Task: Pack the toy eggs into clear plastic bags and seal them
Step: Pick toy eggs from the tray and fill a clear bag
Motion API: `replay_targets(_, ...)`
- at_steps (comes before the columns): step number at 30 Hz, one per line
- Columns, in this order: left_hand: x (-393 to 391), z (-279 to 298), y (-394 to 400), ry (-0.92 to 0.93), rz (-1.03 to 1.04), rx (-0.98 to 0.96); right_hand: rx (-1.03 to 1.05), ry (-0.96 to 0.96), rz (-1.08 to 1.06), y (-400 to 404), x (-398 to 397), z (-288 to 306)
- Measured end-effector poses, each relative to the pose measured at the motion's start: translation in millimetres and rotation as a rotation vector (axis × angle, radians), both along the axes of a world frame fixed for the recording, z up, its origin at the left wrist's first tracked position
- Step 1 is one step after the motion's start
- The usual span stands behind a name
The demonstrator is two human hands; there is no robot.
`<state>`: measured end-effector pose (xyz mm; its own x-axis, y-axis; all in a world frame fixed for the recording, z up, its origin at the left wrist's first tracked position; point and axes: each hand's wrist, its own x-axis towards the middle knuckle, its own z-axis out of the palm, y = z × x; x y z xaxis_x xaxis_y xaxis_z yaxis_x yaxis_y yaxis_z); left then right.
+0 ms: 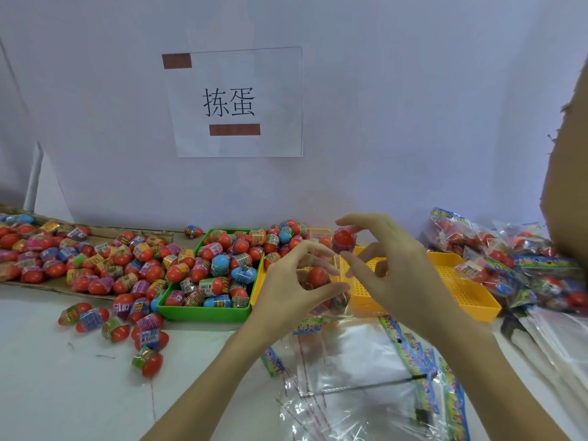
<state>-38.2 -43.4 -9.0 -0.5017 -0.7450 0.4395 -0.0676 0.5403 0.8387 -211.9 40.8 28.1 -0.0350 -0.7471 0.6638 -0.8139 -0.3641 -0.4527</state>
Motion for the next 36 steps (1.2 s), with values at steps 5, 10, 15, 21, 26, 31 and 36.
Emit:
replay_targets(5,0.3,-0.7,0.8,0.005,0.010,-0.013,0.107,0.116,0.047,3.6,-5.9,1.8)
replay_targets(10,0.8,-0.1,0.4,0.002,0.000,0.000,0.130,0.140,0.065,4.0,-6.7,2.8)
replay_targets(15,1.0,1.3,-0.1,0.016,0.006,0.011,0.141,0.183,0.006,2.5,-8.8,2.3)
replay_targets(21,0.5,3.0,-1.3,0.076,-0.025,0.087,0.020,0.194,-0.044,4.7,-3.3,2.5)
replay_targets(26,1.7,3.3,-1.0,0.083,-0.030,0.107,0.111,0.177,-0.023,2.8,-0.5,-1.8)
replay_targets(31,0.1,3.4,-0.6,0.110,-0.073,0.208,0.064,0.090,-0.015,0.1,-0.7,-1.5)
replay_targets(36,-1.0,4.0,-0.4,0.185,-0.142,0.336,0.059,0.043,-0.002,0.6,-1.8,0.2)
